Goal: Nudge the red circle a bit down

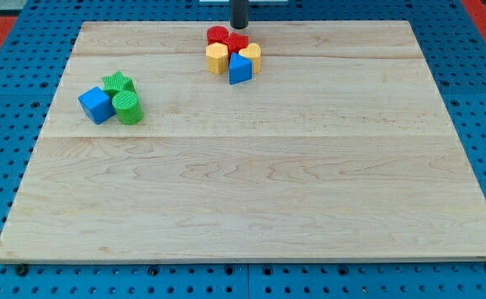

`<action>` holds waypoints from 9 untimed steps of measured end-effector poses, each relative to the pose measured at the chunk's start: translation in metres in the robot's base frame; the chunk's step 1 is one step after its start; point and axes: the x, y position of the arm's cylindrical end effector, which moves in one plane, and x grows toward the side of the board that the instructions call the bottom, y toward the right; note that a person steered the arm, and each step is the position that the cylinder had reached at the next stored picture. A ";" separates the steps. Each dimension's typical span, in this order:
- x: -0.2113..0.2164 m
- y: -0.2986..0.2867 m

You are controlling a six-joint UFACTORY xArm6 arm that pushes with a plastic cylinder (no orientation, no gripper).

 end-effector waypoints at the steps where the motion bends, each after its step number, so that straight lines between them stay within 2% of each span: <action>1: 0.000 0.000; 6: 0.012 -0.014; 7: 0.031 0.001; 9: 0.021 -0.012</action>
